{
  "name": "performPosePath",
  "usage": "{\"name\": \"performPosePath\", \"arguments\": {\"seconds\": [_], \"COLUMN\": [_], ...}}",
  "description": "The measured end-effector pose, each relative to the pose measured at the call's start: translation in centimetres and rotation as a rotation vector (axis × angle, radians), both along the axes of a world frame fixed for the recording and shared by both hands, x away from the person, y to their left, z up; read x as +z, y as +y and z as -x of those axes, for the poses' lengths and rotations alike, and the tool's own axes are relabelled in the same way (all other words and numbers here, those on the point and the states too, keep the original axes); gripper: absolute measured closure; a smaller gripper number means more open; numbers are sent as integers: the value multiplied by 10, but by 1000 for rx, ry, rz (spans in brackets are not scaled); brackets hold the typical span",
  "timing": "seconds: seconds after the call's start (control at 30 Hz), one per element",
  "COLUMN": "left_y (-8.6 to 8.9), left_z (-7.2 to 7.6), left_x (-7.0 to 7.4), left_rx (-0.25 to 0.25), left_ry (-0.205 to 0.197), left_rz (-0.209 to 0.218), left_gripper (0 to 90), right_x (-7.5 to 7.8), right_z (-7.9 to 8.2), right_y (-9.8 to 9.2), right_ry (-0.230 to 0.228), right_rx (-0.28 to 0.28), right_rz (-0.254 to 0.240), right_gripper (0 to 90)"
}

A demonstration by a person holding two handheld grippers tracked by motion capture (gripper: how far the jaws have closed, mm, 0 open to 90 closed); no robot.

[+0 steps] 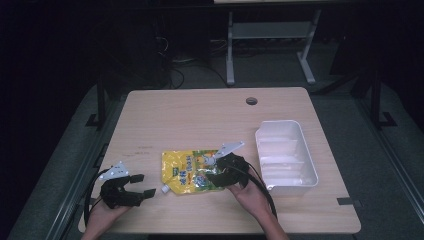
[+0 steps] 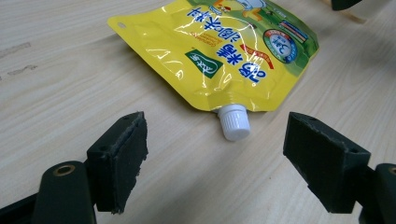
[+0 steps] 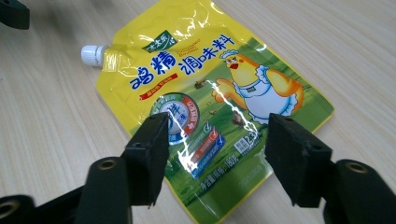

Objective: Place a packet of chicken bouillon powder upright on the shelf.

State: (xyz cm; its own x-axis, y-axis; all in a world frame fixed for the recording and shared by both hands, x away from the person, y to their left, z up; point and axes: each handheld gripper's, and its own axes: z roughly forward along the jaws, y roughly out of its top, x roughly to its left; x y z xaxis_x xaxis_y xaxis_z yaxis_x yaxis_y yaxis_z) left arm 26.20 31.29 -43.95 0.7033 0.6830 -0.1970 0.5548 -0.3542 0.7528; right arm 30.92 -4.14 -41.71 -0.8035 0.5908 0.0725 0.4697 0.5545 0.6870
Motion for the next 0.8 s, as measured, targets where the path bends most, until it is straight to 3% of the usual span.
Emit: {"name": "performPosePath", "arguments": {"seconds": [0.13,0.37,0.53,0.8], "left_y": [-1,-10,-18,-23], "left_z": [-3,-14,-22,-43], "left_x": [0,0,0,-5], "left_rx": [6,10,8,53], "left_ry": [3,15,31,81], "left_rz": [6,-6,-17,-15], "left_gripper": [212,213,214,216], "right_x": [-5,-23,-25,-27], "right_z": [-5,-10,-10,-6], "right_y": [3,13,13,15], "right_ry": [20,73,73,36], "right_rx": [7,20,15,13], "right_rz": [2,53,50,70], "right_gripper": [462,524,534,545]}}
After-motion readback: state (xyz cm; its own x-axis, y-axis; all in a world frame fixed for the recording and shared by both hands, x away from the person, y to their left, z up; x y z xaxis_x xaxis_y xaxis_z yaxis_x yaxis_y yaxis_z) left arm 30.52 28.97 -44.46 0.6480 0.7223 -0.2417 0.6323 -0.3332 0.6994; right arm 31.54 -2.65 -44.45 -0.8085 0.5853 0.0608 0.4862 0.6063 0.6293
